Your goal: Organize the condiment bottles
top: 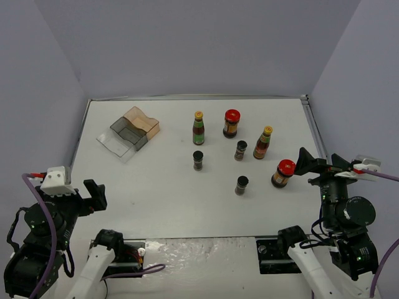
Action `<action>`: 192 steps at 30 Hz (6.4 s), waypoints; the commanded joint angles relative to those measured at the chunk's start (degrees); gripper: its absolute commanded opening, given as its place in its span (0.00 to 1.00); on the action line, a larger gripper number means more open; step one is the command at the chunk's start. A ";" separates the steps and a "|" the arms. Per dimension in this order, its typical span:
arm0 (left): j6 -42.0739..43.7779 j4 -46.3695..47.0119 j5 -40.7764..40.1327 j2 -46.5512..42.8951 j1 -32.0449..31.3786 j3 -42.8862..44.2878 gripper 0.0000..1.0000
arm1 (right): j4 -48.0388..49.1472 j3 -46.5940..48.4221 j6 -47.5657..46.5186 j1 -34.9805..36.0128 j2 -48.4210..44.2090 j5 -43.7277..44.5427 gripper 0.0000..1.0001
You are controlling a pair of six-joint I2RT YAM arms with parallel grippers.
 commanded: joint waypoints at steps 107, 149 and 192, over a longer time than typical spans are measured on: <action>2.79 77.36 -2.25 80.58 -23.12 15.97 0.00 | 4.41 -0.98 0.90 1.21 12.21 -15.42 1.00; 7.06 72.39 2.86 90.37 5.65 32.97 0.00 | 7.38 -3.04 -0.32 1.21 16.41 -18.32 1.00; 3.54 74.02 3.99 84.65 7.64 20.25 0.97 | 6.95 -4.00 5.02 1.21 17.93 -16.82 1.00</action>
